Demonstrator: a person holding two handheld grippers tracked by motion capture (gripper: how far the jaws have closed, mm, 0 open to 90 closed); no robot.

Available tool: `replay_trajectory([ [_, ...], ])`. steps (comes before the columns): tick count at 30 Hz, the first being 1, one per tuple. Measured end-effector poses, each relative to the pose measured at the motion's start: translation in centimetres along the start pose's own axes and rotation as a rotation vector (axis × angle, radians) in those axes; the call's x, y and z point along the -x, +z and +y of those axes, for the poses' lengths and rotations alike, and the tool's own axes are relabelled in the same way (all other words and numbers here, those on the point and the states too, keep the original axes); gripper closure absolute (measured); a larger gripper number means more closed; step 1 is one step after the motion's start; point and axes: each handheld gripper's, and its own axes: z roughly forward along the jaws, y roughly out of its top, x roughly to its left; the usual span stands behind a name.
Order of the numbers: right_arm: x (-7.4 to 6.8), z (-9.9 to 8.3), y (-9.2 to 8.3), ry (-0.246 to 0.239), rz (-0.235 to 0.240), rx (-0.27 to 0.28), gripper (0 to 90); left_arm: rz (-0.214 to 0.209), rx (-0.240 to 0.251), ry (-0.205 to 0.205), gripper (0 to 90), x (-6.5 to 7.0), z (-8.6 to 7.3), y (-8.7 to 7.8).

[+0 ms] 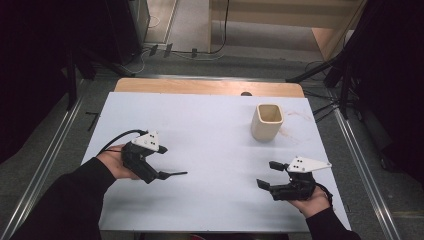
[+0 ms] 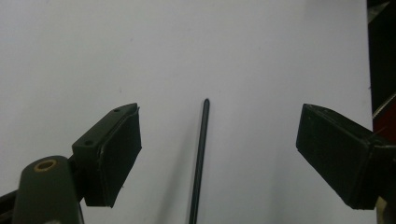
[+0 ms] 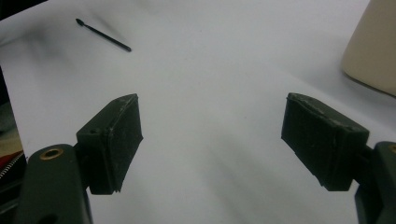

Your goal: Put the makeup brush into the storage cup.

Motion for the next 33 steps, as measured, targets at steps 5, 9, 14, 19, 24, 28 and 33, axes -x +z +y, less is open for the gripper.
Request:
replay_trajectory([
  [5, 0.0, 0.0, 0.2, -0.004, -0.002, -0.005, 21.5, 0.015, -0.081, 0.027, 14.3, -0.2, 0.2, -0.5],
  [9, 0.0, 0.0, 0.2, -0.005, 0.0, -0.013, 21.5, 0.021, -0.124, 0.046, 14.3, -0.3, 0.4, -0.8],
  [14, 0.0, -0.1, 0.3, -0.014, -0.002, -0.021, 21.5, -0.022, -0.171, 0.047, 14.3, -0.5, 0.8, -1.2],
  [19, -0.1, -0.1, 0.4, -0.014, -0.004, -0.03, 21.5, 0.028, -0.282, 0.117, 14.3, -0.2, 1.1, -1.0],
  [24, -0.1, -0.1, 0.4, -0.012, -0.003, -0.035, 21.5, 0.035, -0.333, 0.134, 14.3, -0.3, 2.4, -1.6],
  [28, -0.1, -0.1, 0.5, -0.017, -0.002, -0.044, 21.5, 0.038, -0.377, 0.152, 14.4, -0.3, 2.8, -1.5],
  [33, -0.1, -0.1, 0.5, -0.022, -0.007, -0.048, 21.5, 0.035, -0.39, 0.17, 14.3, -0.1, 2.6, -0.6],
])
